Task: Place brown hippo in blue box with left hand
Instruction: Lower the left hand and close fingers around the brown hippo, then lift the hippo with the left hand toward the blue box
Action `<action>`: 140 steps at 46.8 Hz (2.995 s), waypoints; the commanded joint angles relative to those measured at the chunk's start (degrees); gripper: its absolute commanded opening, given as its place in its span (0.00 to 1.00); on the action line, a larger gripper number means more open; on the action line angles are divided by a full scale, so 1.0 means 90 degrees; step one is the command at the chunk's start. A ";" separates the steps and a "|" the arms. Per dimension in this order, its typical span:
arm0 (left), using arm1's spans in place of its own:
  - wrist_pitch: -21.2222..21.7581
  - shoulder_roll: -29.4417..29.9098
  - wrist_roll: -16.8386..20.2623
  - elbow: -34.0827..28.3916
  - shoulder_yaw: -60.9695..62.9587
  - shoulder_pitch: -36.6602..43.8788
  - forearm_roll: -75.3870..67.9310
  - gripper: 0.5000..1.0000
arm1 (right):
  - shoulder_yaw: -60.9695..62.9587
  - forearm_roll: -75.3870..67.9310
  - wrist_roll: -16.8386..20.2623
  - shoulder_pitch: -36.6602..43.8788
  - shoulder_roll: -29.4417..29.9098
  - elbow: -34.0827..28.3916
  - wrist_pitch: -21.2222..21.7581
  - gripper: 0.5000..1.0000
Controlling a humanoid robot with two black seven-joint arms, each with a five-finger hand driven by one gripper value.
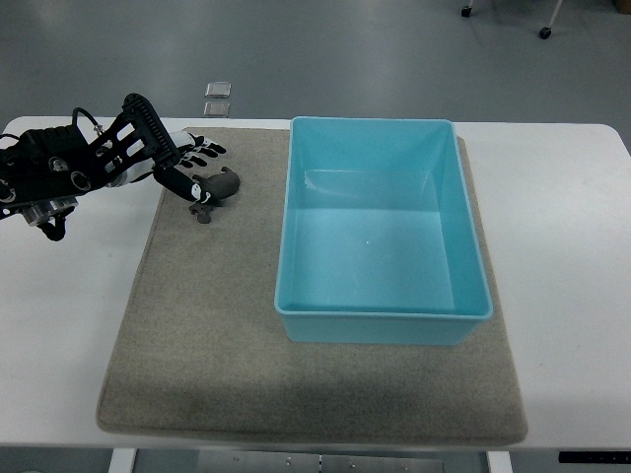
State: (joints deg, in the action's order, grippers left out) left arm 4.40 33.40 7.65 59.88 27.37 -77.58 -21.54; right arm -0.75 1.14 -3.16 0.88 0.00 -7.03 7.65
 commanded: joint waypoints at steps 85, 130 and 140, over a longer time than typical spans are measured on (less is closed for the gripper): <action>-0.0108 -0.0039 -0.0371 -0.0061 -0.0013 -0.0081 -0.0293 0.00 | -0.0005 0.0000 0.0000 0.0000 0.0000 0.0000 0.0000 0.87; -0.0928 -0.0497 -0.0371 -0.0091 -0.1312 -0.1448 -0.0303 0.00 | 0.0005 0.0000 0.0000 0.0000 0.0000 0.0000 0.0000 0.87; -0.1143 -0.1288 -0.0371 -0.0091 -0.1439 -0.1566 -0.0303 0.00 | -0.0004 0.0000 0.0000 0.0000 0.0000 0.0000 0.0000 0.87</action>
State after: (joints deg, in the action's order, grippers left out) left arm -5.29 24.18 4.32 59.07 14.84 -91.76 -24.22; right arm -0.75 1.14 -3.16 0.87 0.00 -7.03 7.64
